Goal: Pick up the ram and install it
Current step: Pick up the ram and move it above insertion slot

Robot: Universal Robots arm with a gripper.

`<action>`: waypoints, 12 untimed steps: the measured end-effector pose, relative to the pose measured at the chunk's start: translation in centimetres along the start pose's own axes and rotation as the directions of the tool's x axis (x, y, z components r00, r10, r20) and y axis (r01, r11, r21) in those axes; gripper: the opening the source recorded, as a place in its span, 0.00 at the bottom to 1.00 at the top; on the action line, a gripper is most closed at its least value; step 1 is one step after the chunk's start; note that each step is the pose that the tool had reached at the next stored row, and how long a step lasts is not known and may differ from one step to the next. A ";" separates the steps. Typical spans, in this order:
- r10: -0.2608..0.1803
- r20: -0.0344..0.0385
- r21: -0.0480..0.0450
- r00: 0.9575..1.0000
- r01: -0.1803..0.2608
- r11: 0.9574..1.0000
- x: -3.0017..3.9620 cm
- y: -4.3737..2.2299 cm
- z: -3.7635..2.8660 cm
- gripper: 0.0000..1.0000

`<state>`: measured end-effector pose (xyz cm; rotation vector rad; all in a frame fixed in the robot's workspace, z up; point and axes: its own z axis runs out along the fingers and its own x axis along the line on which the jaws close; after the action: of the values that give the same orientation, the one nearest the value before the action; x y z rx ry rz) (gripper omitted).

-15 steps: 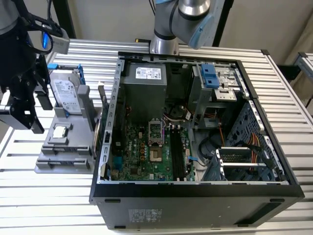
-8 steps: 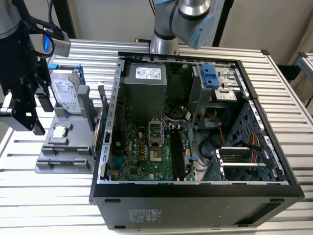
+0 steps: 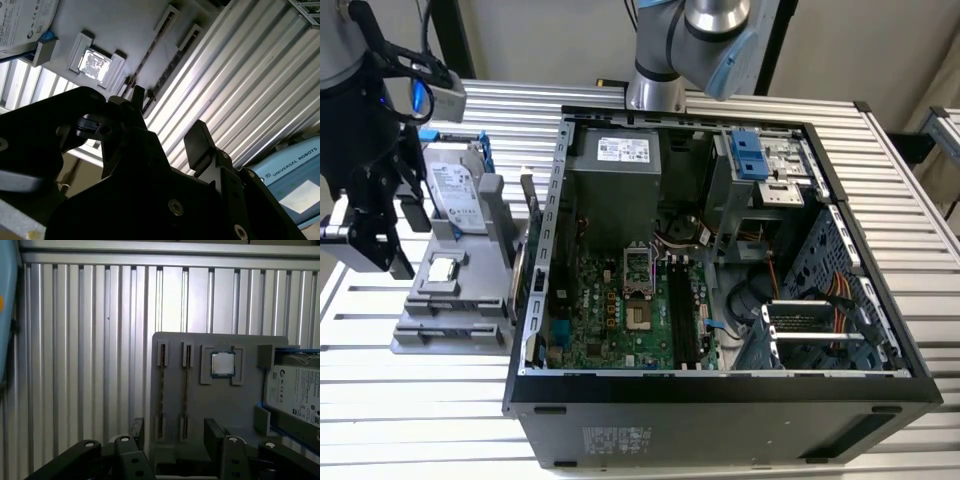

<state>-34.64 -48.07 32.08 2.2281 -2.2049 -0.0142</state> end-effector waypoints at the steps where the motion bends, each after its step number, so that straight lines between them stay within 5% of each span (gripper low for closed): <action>1: 0.000 0.000 0.000 1.000 0.000 1.000 0.00 -0.01 0.08 0.00; 12: 0.011 0.000 0.000 1.000 -0.011 1.000 0.00 -0.09 0.87 0.00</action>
<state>-34.56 -48.07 31.21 2.2157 -2.2176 -0.0143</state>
